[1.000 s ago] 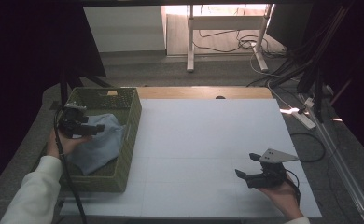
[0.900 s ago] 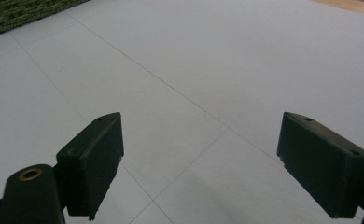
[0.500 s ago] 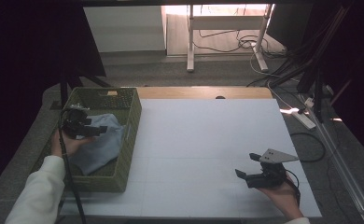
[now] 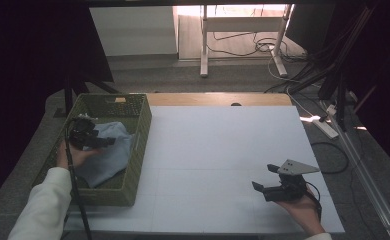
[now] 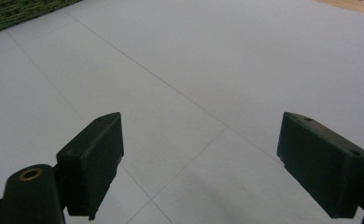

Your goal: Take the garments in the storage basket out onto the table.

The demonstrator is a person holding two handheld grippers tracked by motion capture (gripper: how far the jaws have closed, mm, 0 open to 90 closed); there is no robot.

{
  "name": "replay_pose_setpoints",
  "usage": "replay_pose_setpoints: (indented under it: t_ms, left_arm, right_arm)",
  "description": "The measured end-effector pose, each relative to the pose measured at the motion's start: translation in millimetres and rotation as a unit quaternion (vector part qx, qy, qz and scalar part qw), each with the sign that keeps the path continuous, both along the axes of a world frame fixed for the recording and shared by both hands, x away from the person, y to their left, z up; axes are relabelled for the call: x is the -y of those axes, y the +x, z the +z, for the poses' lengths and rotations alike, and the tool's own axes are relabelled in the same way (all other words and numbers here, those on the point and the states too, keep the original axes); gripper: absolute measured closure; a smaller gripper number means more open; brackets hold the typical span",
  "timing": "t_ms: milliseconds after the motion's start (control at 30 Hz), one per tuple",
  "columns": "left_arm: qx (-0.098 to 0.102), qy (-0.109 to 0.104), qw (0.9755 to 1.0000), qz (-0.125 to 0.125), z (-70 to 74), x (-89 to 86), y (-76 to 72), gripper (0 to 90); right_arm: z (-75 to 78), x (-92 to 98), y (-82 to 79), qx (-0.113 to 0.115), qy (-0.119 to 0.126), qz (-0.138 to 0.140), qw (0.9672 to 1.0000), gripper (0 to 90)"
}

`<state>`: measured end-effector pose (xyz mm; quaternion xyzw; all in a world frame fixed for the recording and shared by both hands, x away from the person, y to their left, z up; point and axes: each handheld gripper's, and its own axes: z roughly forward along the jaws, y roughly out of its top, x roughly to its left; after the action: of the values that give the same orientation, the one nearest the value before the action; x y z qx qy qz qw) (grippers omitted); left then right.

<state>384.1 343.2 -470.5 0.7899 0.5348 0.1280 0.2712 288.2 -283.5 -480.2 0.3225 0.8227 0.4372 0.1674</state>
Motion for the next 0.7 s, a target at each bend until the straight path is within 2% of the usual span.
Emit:
replay_pose_setpoints:
  t_ms: [300, 433, 700]
  left_arm:
    - [-0.015, 0.013, 0.9997, -0.011, -6.2, 4.3, 4.7, 17.1]
    - [-0.037, 0.024, 0.9989, -0.016, -12.6, 5.2, 7.8, 16.3]
    - [-0.06, 0.041, 0.9971, -0.023, -19.0, 8.9, 13.2, 16.5]
  right_arm:
    - [0.1, 0.0, -0.1, 0.001, -0.001, 0.0, 1.0, 15.0]
    - [0.0, -0.6, -0.6, 0.003, -0.004, -0.001, 1.0, 15.0]
    - [-0.2, -1.0, -0.5, 0.007, -0.007, -0.005, 0.9999, 15.0]
